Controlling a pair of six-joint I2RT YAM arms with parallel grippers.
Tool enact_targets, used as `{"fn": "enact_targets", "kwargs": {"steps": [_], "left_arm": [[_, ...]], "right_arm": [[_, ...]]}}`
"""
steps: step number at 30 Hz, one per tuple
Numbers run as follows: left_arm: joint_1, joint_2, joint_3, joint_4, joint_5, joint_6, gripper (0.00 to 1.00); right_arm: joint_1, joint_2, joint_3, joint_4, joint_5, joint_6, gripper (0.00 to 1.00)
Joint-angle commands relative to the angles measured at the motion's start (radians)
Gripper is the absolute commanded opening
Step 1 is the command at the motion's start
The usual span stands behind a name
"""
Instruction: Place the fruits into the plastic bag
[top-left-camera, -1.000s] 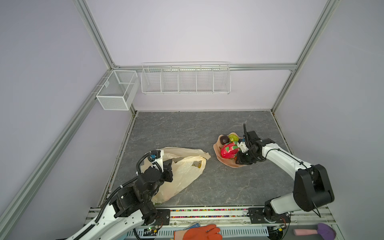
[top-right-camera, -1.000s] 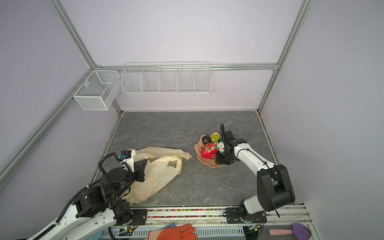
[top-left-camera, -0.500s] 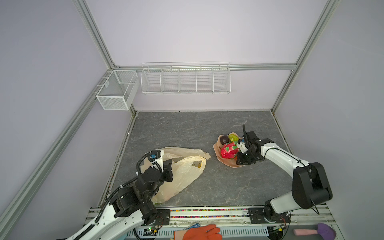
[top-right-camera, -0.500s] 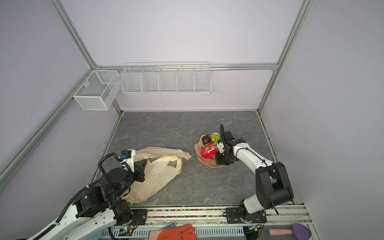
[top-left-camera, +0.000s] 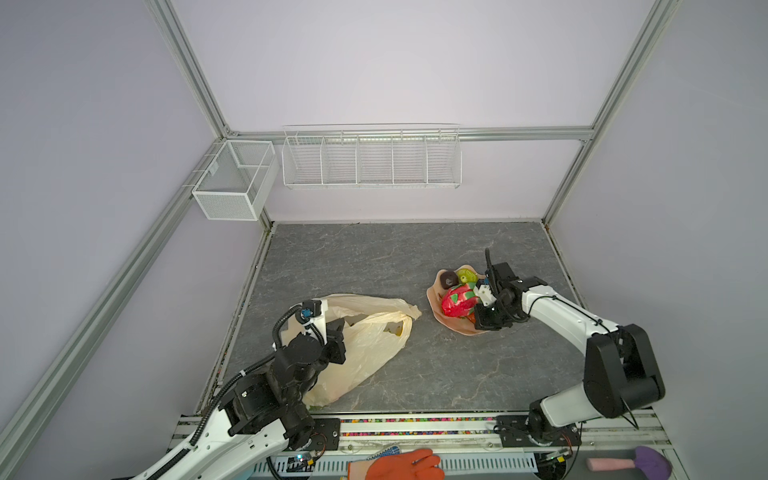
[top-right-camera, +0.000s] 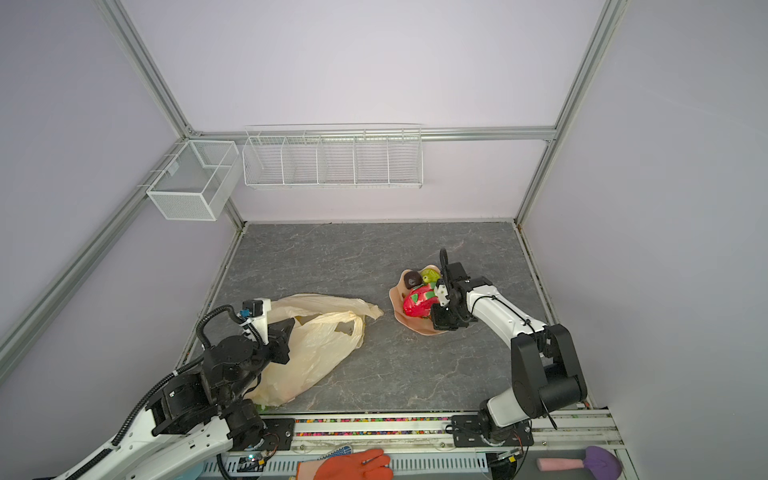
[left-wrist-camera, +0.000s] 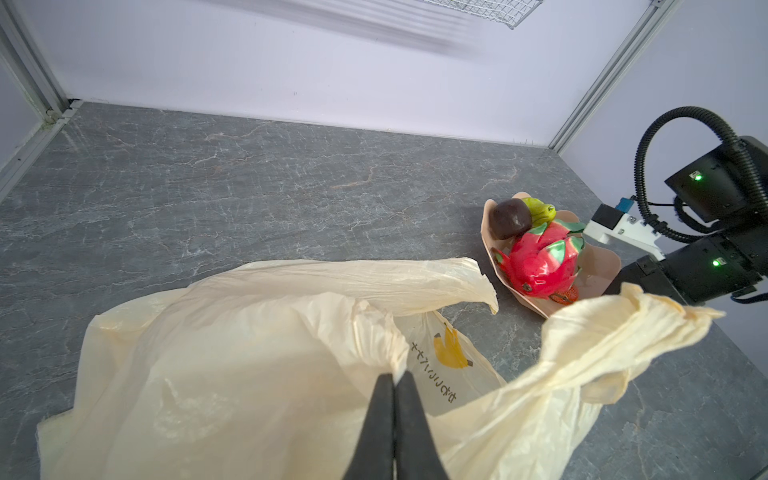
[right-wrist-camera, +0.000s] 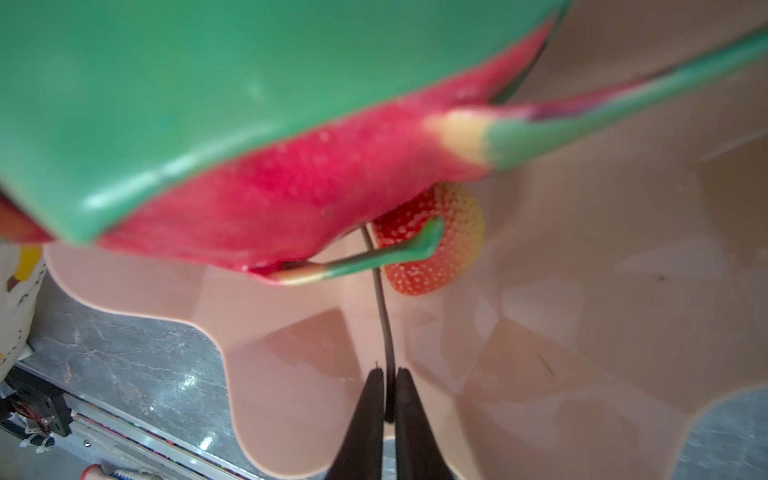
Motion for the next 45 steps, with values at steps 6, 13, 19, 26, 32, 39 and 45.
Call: {"fn": "enact_targets", "kwargs": {"steps": [6, 13, 19, 26, 32, 39, 45], "left_arm": [[0.000, -0.003, -0.007, -0.003, -0.004, -0.006, 0.00], [0.001, -0.005, -0.006, -0.004, -0.006, -0.006, 0.00], [0.000, -0.004, -0.007, -0.001, -0.008, -0.004, 0.00], [0.000, -0.003, -0.009, 0.001, -0.006, -0.004, 0.00], [0.000, 0.003, -0.010, 0.010, -0.002, -0.002, 0.00], [0.001, 0.010, -0.009, 0.023, 0.009, 0.010, 0.00], [0.000, 0.011, -0.007, 0.041, 0.022, 0.025, 0.00]], "right_arm": [[-0.003, -0.017, -0.014, -0.020, 0.016, 0.003, 0.06], [-0.005, -0.038, 0.002, -0.047, 0.022, 0.000, 0.06], [-0.008, -0.080, 0.054, -0.143, 0.060, -0.009, 0.06], [-0.010, -0.149, 0.098, -0.264, 0.086, -0.010, 0.06], [-0.013, -0.202, 0.144, -0.330, 0.086, -0.004, 0.06], [-0.011, -0.274, 0.244, -0.357, -0.007, 0.011, 0.06], [0.023, -0.250, 0.340, -0.324, -0.116, 0.032, 0.06]]}}
